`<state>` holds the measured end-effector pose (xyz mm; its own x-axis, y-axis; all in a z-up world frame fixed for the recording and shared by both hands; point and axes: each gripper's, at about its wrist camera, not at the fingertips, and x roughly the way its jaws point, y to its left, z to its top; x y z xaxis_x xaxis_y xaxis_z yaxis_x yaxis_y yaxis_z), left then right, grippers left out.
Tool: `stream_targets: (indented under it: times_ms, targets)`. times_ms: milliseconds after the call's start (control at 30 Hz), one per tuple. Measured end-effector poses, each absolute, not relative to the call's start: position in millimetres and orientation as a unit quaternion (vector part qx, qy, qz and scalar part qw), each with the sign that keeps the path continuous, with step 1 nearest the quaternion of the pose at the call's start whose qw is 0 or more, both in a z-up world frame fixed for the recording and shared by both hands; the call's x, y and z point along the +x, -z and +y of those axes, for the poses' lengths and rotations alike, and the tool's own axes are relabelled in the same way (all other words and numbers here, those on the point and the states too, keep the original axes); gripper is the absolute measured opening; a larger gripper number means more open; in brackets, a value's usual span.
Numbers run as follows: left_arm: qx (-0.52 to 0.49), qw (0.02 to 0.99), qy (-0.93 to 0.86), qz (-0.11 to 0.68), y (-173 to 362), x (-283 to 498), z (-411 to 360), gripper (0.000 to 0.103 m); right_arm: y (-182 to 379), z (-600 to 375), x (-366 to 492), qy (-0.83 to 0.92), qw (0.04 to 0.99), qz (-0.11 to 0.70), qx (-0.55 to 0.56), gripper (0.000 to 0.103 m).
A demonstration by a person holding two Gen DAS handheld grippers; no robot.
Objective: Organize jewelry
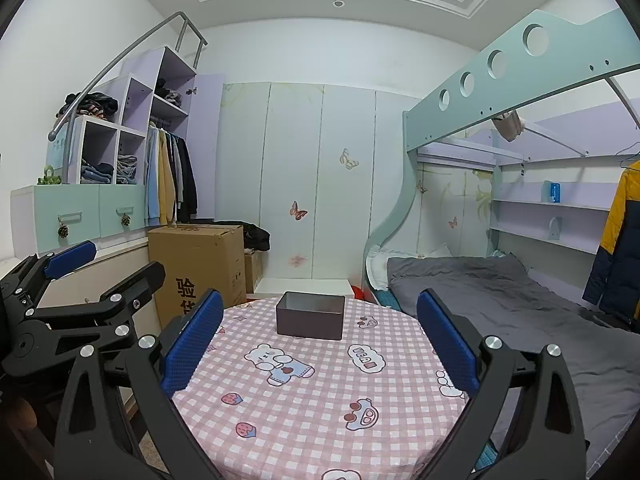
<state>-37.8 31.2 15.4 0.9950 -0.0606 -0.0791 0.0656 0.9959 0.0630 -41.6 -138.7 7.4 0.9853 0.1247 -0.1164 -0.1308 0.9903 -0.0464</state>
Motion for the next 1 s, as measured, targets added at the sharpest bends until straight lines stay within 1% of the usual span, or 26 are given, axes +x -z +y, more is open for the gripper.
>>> stream_targets:
  times_ms: [1000]
  targets:
    - [0.034, 0.998, 0.037, 0.038, -15.5, -34.3, 31.6, 0.094, -7.5, -139.0, -40.5, -0.061, 0.996, 0.06, -0.026, 0.094]
